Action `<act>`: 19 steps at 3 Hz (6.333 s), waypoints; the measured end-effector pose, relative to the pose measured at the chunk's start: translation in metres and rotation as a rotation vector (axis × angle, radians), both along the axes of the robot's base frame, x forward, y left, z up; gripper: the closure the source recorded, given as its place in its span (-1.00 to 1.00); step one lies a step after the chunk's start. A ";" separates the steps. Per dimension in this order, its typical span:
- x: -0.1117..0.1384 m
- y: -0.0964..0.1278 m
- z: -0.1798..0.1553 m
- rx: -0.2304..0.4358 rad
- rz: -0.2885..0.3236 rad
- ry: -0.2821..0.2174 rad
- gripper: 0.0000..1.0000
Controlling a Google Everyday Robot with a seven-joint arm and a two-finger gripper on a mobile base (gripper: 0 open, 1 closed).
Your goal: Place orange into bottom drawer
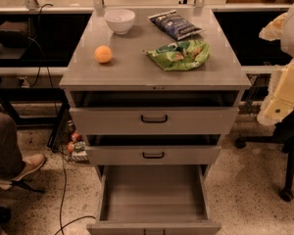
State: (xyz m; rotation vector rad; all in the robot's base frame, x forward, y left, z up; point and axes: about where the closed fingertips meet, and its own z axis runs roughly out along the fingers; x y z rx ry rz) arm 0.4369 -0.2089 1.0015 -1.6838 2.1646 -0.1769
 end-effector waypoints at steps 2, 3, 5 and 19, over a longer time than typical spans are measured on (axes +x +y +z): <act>0.013 0.003 -0.007 0.064 -0.002 -0.010 -1.00; 0.041 0.013 -0.034 0.169 0.009 0.008 -1.00; 0.080 0.033 -0.071 0.306 0.013 0.024 -1.00; 0.339 0.337 -0.135 0.705 0.143 -0.026 -1.00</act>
Offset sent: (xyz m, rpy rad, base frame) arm 0.0343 0.0067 -0.0211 0.1619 -0.0113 -0.0073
